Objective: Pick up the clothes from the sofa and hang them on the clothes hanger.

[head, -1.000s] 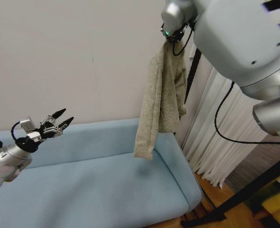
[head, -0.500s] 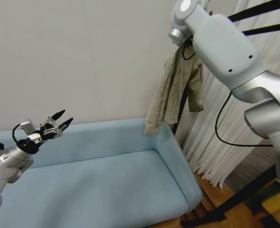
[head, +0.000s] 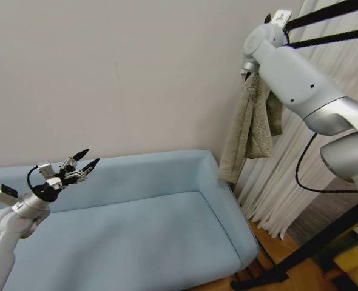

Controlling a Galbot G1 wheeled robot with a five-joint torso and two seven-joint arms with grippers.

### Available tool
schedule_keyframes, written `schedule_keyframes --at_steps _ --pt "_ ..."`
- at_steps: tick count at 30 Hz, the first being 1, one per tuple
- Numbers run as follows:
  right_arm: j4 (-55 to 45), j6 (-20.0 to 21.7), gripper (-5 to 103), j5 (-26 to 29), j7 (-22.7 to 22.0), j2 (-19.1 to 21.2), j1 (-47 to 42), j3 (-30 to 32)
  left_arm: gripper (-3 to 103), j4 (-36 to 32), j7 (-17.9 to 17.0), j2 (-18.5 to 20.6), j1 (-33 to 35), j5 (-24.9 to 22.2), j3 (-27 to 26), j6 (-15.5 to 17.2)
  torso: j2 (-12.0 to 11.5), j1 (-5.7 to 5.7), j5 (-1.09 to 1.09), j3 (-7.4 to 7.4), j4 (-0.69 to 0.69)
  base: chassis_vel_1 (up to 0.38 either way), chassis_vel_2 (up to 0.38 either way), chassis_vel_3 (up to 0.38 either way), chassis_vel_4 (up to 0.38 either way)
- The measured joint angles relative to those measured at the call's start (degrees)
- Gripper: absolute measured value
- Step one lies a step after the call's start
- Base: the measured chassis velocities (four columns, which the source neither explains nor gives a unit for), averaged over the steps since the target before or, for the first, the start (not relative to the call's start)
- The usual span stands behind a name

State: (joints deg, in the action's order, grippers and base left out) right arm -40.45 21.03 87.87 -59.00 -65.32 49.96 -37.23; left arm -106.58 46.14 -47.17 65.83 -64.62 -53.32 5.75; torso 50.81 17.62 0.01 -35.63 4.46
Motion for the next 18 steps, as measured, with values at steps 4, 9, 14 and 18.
schedule_keyframes --at_steps 4,9,14,18 --pt "1.54 -0.12 4 -1.94 0.96 -0.18 -0.52 0.61 100 0.1 0.34 -0.46 -0.19 0.15 0.16 0.02 0.0 0.0 -0.01 0.0 0.0 0.0 0.0 0.0 0.0" --pt "2.38 -0.3 4 -2.59 1.79 0.15 -0.69 0.76 100 -0.21 0.31 -1.33 -0.23 0.34 0.48 0.1 0.0 0.0 -0.01 0.0 0.0 0.0 0.0 0.0 0.0" --pt "2.67 -0.04 4 -2.43 2.98 1.2 -0.39 0.37 100 -0.53 -0.69 -1.81 -0.17 0.45 0.39 0.26 0.0 0.0 -0.02 0.01 0.01 0.0 0.0 0.0 0.0" --pt "2.57 0.39 4 -2.04 3.22 1.89 -0.44 0.24 100 -1.3 -3.35 -2.16 0.11 0.91 0.2 0.27 0.0 0.0 -0.01 0.01 0.01 0.0 0.0 0.0 0.0"
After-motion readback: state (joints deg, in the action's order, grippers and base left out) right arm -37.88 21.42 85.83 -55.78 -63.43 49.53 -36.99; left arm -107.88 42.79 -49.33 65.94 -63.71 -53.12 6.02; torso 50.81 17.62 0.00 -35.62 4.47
